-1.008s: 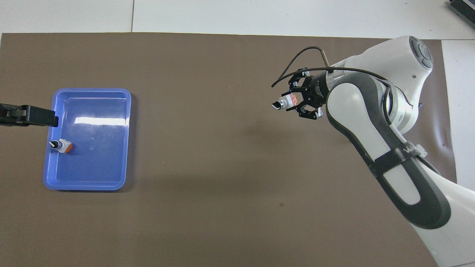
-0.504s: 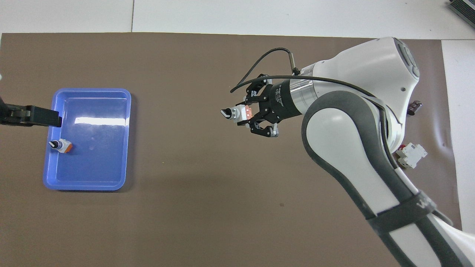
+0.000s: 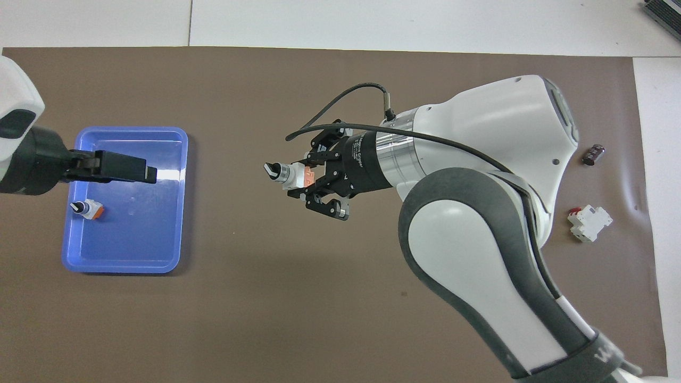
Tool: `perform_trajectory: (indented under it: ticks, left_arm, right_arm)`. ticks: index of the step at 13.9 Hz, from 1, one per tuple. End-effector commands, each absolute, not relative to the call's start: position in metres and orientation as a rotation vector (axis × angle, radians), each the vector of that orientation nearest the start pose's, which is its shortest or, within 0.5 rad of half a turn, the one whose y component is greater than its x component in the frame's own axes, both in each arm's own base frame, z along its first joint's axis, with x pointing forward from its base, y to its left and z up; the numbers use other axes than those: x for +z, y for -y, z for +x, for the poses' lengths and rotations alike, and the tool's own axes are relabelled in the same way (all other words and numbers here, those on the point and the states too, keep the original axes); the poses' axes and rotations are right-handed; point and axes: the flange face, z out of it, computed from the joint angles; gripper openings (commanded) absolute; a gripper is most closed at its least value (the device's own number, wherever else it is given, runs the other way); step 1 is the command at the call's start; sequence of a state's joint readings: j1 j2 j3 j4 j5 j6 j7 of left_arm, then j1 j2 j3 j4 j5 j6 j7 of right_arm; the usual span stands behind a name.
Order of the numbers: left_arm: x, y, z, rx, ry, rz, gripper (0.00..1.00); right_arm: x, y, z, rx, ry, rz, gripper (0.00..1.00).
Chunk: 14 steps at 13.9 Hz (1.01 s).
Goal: Turn and place switch with both arms
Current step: 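Reach the left gripper toward the switch held by the right gripper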
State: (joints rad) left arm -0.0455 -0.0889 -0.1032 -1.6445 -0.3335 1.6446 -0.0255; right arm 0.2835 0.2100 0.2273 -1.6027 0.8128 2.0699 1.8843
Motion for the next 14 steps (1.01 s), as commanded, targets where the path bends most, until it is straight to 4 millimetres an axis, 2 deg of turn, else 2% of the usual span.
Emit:
perform_trajectory:
  ticks: [1, 3, 5, 6, 8, 11, 14]
  left_arm:
    - [0.655, 0.129, 0.516, -0.133, -0.159, -3.605, 0.9]
    - [0.653, 0.147, 0.515, -0.13, -0.127, -3.712, 0.8]
    - [0.646, 0.17, 0.513, -0.083, 0.121, -3.779, 0.69]
    - [0.643, 0.186, 0.511, -0.076, 0.182, -3.8, 0.65]
    - [0.643, 0.193, 0.512, -0.004, 0.381, -3.837, 0.4]
    - [0.644, 0.203, 0.509, 0.186, 0.771, -3.802, 0.29]
    - [0.646, 0.205, 0.511, 0.207, 0.913, -3.787, 0.26]
  right_arm:
    - [0.552, -0.341, 0.561, 0.869, -1.875, -1.593, 0.0]
    - [0.552, -0.341, 0.561, 0.856, -1.869, -1.59, 0.0]
    - [0.552, -0.341, 0.561, 0.851, -1.865, -1.593, 0.0]
    - [0.552, -0.341, 0.561, 0.85, -1.863, -1.595, 0.0]
    - [0.553, -0.341, 0.562, 0.849, -1.863, -1.593, 0.0]
    - [0.552, -0.341, 0.561, 0.85, -1.863, -1.595, 0.0]
    - [0.552, -0.341, 0.561, 0.85, -1.862, -1.596, 0.0]
